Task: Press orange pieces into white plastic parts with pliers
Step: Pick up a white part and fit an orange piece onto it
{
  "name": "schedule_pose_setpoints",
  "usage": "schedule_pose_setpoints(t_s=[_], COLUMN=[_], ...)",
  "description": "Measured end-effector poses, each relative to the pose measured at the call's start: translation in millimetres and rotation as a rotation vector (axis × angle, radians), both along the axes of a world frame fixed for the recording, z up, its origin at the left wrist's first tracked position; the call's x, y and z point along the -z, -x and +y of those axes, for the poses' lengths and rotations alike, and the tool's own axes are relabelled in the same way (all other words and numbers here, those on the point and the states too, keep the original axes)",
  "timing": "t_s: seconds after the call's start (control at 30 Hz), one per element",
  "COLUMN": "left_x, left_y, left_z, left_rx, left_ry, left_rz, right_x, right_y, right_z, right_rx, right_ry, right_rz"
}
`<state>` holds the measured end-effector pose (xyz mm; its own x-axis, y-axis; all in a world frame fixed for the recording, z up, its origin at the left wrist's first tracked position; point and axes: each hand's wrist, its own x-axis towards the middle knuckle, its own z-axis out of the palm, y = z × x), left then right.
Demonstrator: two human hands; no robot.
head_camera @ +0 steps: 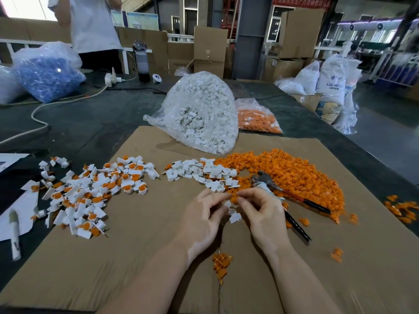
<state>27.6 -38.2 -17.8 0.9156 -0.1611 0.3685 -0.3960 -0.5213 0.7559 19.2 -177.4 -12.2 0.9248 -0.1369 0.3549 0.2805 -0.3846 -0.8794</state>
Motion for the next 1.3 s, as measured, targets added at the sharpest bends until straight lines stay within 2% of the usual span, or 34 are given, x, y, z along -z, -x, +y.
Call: schedule_pose_setpoints(t_s=[0.17,0.43,0.67,0.83,0.93,1.07,1.17,1.3], left_x=[-3,-4,-4,-3,-2,-1,-1,-1], left_y=[0,-1,-1,1,1,2,1,-2], left_z=[2,3,3,0,0,1,1,1], left_rx=[-0.058,-0.096,-0.073,-0.014,0.016,0.041,0.033,0.030], left_ry=[0.215,0.244,0.333,0.473,0.456,0.354,0.309,0.534], left_rz=[0.110,0.181,0.255,0.353,0.356,0.316,0.306,0.411], right_x=[-2,-2,4,8,7,8,9,9], right_y=[0,0,2,6,8,8,8,7], right_z=[-1,-1,2,6,9,11,10,8], right_rx=[-0.041,-0.067,-0.019,0.072,0.112,0.127,0.098,0.070], right_ry=[-0.113,-0.167,0.105,0.289,0.422,0.532,0.530,0.318], right_rz=[0.046,0.056,-0.039,-0.179,-0.305,-0.342,-0.320,-0.224])
